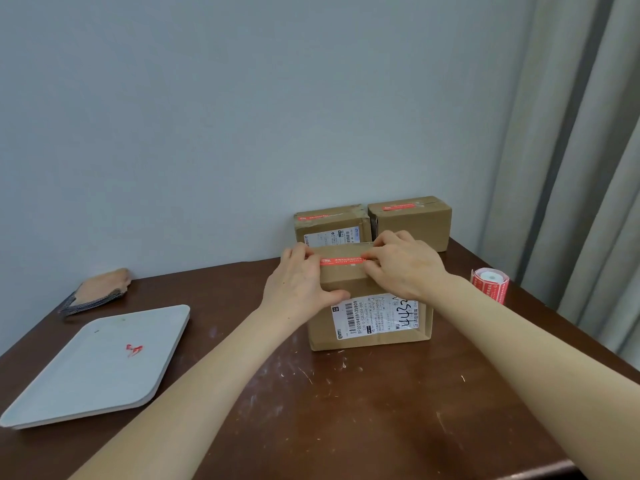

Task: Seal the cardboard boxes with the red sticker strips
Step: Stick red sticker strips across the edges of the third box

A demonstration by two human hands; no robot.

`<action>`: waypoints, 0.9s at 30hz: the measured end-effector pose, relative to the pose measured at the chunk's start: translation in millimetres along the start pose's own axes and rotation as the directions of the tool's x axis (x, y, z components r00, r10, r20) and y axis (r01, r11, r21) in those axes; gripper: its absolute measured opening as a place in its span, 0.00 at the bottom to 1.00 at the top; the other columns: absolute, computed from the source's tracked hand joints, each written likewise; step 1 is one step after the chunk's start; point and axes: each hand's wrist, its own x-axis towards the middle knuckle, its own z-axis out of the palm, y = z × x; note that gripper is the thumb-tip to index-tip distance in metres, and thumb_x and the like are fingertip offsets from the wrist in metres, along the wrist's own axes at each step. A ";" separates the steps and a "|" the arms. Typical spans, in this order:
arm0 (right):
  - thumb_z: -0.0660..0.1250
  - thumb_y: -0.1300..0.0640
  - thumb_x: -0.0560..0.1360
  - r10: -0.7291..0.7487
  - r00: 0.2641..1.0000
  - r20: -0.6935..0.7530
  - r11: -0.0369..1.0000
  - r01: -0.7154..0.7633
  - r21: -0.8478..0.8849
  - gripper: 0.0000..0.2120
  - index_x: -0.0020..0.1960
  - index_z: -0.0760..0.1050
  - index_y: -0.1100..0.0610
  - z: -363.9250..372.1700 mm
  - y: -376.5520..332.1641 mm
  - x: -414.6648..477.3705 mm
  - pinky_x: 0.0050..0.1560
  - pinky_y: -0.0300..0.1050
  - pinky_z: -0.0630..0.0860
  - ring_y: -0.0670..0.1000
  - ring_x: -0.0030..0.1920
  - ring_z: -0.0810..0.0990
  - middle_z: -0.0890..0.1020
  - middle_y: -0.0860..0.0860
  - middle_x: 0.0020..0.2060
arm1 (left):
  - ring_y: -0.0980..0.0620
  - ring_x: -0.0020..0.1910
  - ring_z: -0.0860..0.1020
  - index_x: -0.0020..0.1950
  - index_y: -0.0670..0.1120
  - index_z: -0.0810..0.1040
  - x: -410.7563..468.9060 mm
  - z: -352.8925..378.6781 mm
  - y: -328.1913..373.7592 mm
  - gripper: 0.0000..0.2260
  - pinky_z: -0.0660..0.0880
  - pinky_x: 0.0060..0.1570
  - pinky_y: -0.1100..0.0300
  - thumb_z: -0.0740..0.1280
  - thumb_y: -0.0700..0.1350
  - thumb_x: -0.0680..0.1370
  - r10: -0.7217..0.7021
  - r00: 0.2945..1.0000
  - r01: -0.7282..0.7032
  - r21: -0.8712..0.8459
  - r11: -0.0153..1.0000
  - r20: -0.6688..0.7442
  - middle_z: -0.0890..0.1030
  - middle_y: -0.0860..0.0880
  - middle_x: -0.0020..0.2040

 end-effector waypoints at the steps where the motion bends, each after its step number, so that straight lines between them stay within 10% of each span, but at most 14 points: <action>1: 0.50 0.46 0.81 -0.008 1.000 -0.018 1.000 0.008 0.000 0.20 0.68 0.72 0.46 0.8 -2.5 0.4 0.62 0.51 0.67 0.55 0.66 0.67 0.71 0.52 0.65 | 0.52 0.62 0.66 0.67 0.47 0.69 -0.1 -0.9 0.5 0.35 0.72 0.54 0.58 0.68 0.67 0.67 0.006 1.000 -0.006 -0.001 1.000 -0.003 0.68 0.51 0.63; 17: 0.49 0.43 0.81 -0.077 0.997 -0.027 0.995 0.078 0.054 0.19 0.69 0.68 0.38 3.4 -2.2 -10.1 0.63 0.50 0.66 0.54 0.62 0.68 0.72 0.49 0.60 | 0.54 0.63 0.65 0.69 0.59 0.66 -9.3 -6.5 -2.2 0.27 0.69 0.47 0.62 0.64 0.65 0.72 0.124 0.990 -0.118 0.097 0.988 -0.060 0.70 0.54 0.63; 27: 0.53 0.41 0.80 -0.022 0.997 -0.073 0.995 0.029 0.091 0.18 0.61 0.77 0.42 3.6 7.9 -6.8 0.47 0.46 0.70 0.50 0.58 0.71 0.75 0.46 0.56 | 0.55 0.62 0.68 0.69 0.52 0.70 -13.5 -8.7 -11.9 0.27 0.71 0.51 0.61 0.65 0.62 0.73 0.079 0.996 -0.078 0.011 0.997 -0.044 0.71 0.54 0.63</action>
